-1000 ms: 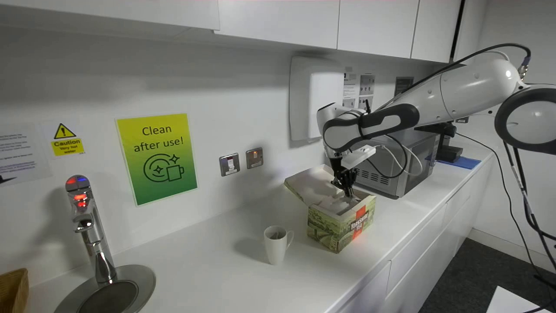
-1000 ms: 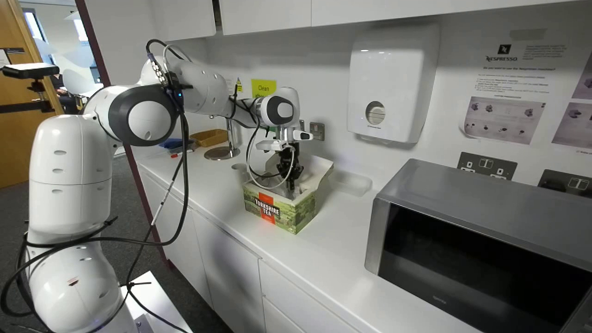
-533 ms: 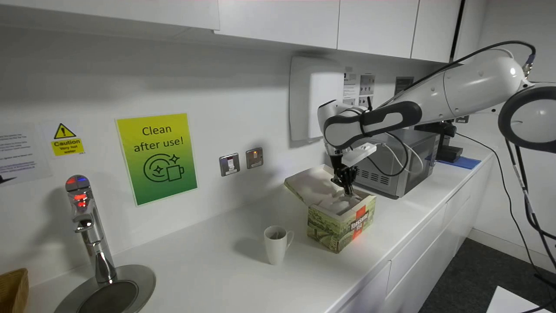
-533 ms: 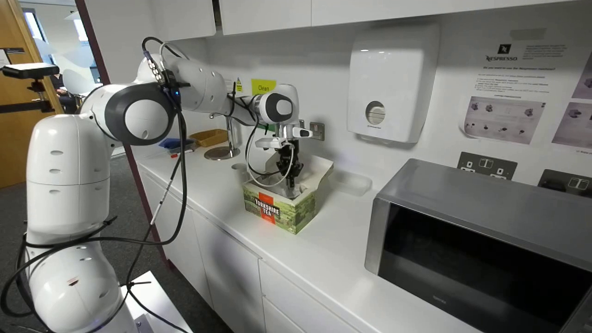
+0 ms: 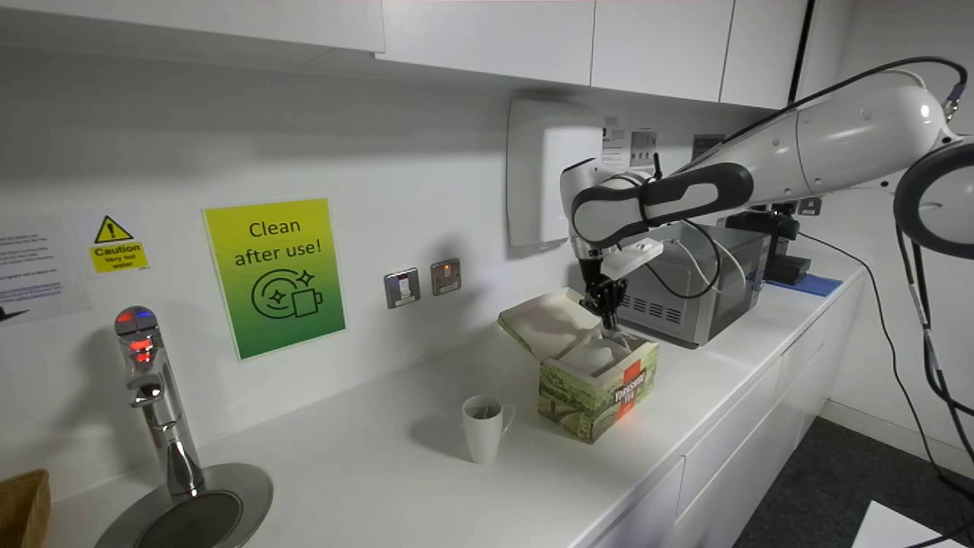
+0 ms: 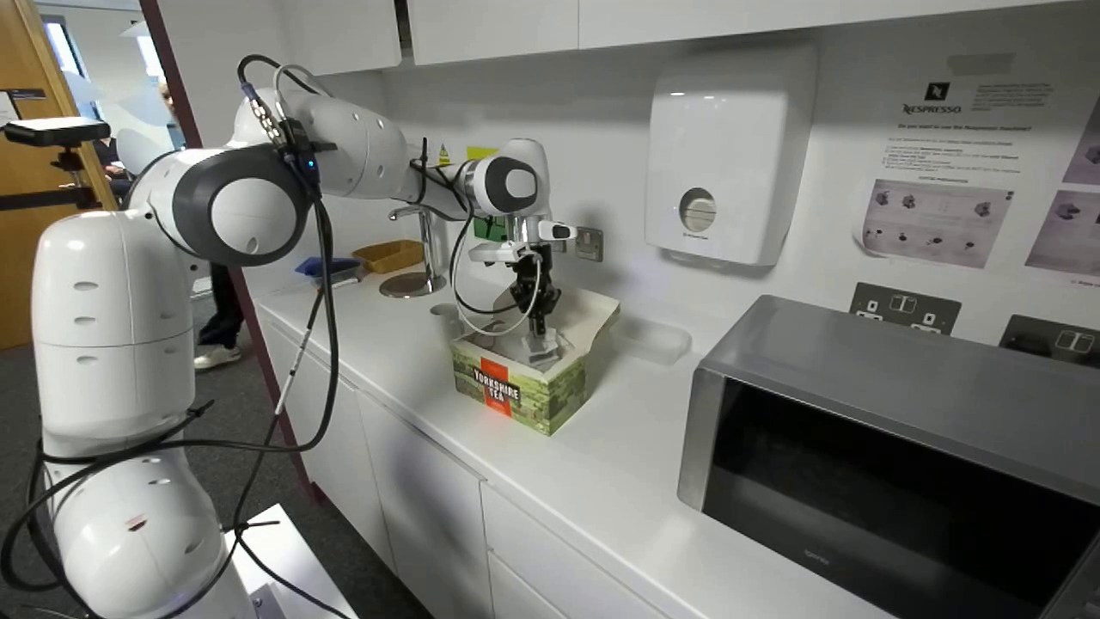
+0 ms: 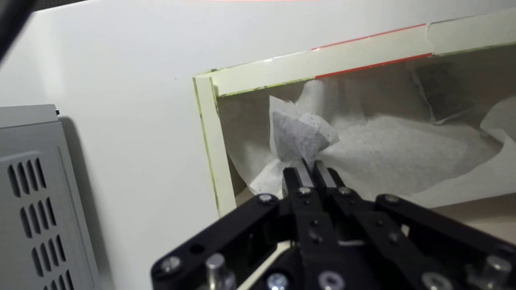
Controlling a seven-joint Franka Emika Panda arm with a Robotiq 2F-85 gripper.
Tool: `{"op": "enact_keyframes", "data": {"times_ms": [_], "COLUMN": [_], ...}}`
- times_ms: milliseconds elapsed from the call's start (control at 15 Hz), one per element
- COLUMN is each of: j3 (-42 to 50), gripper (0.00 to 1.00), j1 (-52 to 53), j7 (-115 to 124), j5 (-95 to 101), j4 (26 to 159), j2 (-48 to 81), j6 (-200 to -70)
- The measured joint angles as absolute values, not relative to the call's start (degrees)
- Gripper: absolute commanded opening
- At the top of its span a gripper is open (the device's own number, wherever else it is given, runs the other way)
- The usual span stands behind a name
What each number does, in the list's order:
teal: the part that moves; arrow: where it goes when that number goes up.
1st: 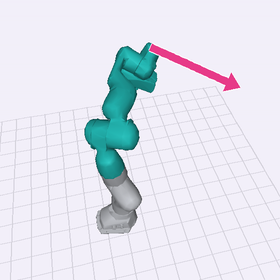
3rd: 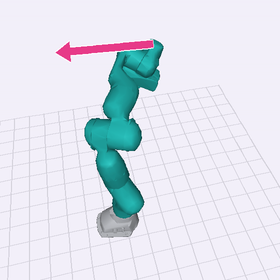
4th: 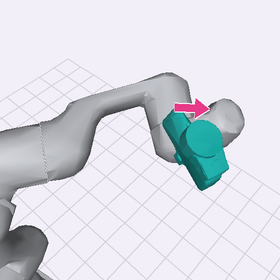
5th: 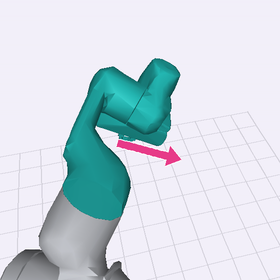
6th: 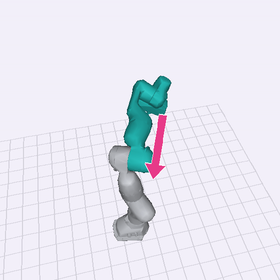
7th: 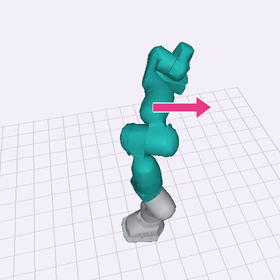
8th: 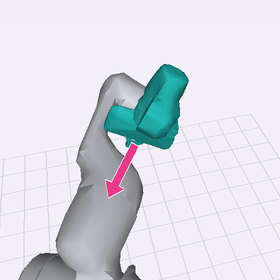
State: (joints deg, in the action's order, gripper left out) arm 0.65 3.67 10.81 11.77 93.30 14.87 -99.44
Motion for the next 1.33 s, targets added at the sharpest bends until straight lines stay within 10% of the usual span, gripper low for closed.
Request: {"op": "enact_keyframes", "data": {"times_ms": [1333], "j3": [-0.3], "gripper": [0.01], "j1": [3.8], "j7": [10.8], "j5": [11.8], "j4": [93.4], "j2": [13.0], "j6": [-99.4]}}
